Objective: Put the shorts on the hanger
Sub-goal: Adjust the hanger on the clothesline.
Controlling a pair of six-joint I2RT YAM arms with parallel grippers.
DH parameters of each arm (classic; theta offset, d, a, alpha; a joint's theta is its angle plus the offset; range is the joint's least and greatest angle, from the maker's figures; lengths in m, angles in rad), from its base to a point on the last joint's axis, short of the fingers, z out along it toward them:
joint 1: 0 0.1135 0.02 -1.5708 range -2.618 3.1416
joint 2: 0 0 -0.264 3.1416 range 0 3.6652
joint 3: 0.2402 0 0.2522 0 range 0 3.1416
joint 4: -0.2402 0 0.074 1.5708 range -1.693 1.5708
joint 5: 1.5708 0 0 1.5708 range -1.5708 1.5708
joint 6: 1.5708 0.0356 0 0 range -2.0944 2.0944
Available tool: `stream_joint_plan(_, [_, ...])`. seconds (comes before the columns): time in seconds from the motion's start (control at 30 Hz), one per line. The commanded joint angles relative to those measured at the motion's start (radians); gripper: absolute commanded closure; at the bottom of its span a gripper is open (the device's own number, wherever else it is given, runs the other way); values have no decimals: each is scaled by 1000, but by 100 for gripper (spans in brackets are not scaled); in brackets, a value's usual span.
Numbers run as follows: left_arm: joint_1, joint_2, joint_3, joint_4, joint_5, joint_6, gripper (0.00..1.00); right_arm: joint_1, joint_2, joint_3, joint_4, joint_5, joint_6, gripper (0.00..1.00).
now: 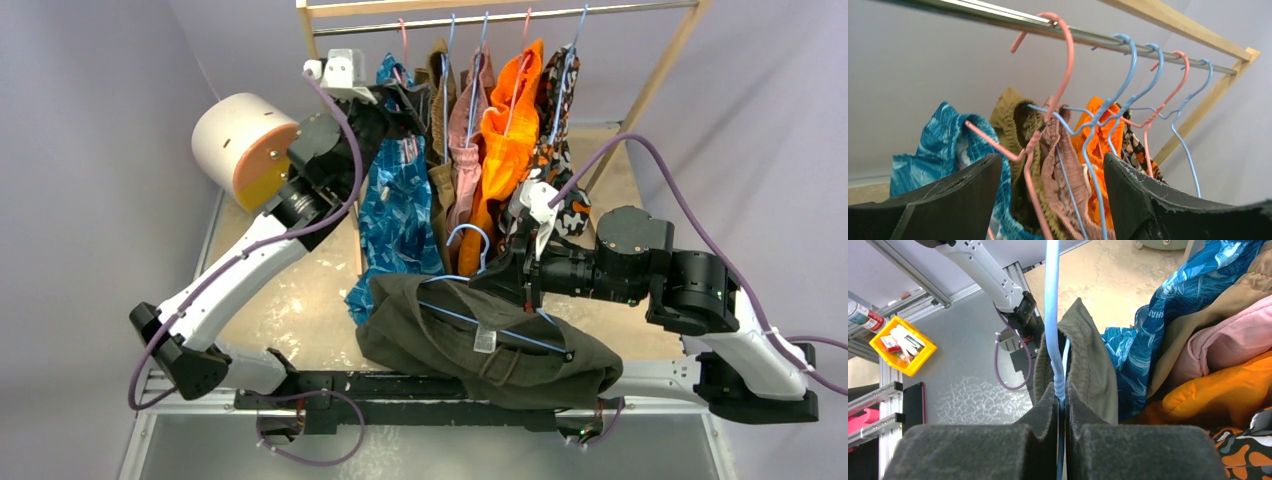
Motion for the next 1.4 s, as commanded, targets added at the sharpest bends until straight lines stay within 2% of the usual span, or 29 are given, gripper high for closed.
stream_joint_plan(0.0, [-4,65,119,109,5,35,27,1,-2,22,92,-13,-13,100])
stream_joint_plan(0.23, [-4,179,188,189,89,-28,29,2,-9,-3,105,-28,-11,100])
stream_joint_plan(0.47, [-4,263,216,306,236,-114,31,1,-17,-1,97,-23,-10,100])
stream_joint_plan(0.93, [-6,424,325,421,363,-252,32,2,-29,-1,79,-16,-5,100])
stream_joint_plan(1.17, [-8,459,327,457,385,-286,32,2,-38,11,62,-15,5,100])
stream_joint_plan(1.37, [-13,560,408,496,428,-383,34,2,-39,21,59,-14,5,100])
